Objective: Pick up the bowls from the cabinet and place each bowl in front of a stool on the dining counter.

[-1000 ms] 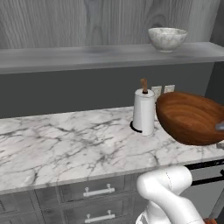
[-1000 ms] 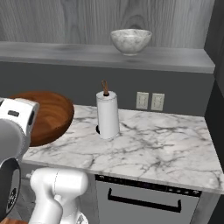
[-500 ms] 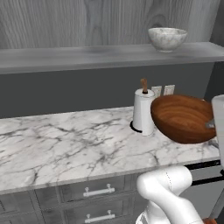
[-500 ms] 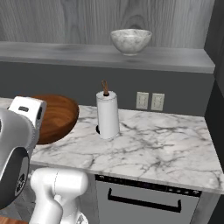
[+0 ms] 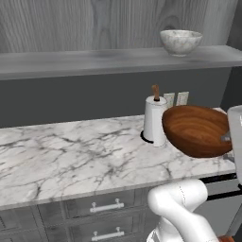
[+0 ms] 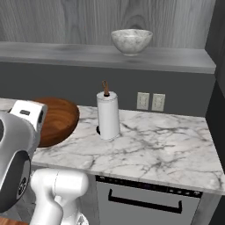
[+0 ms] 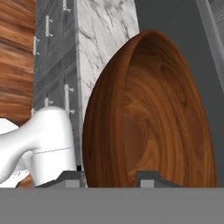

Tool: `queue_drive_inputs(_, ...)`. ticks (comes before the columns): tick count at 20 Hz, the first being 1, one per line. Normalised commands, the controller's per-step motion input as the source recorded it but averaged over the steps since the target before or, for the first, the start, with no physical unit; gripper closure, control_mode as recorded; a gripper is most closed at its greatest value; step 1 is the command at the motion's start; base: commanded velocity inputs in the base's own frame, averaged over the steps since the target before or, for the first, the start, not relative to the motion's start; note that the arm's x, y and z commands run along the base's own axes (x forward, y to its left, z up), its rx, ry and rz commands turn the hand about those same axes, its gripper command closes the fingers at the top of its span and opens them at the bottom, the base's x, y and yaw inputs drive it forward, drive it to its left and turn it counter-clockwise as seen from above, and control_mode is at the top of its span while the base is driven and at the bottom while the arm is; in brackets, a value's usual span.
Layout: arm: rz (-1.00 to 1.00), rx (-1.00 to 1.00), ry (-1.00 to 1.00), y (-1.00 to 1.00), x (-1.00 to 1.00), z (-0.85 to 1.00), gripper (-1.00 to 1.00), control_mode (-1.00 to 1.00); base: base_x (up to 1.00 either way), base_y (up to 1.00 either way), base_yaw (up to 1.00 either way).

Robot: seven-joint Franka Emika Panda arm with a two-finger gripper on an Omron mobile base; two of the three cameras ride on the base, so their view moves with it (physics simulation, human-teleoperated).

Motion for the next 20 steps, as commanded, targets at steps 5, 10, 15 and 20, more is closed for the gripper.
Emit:
queue_drive_inputs(5, 0.05, 0.0, 0.0, 0.1, -0.03, -0.14, 1.0, 1.0, -0.1, 0.0, 0.04)
queue_drive_inputs(10, 0.0, 0.0, 0.0, 0.0, 0.0, 0.0, 1.0, 1.0, -0.46, 0.05, 0.11)
queue_drive_inputs(15, 0.0, 0.0, 0.0, 0.0, 0.0, 0.0, 1.0, 1.0, -0.63, 0.42, 0.28)
queue_drive_inputs(20, 0.0, 0.0, 0.0, 0.0, 0.0, 0.0, 1.0, 1.0, -0.52, 0.22, 0.51)
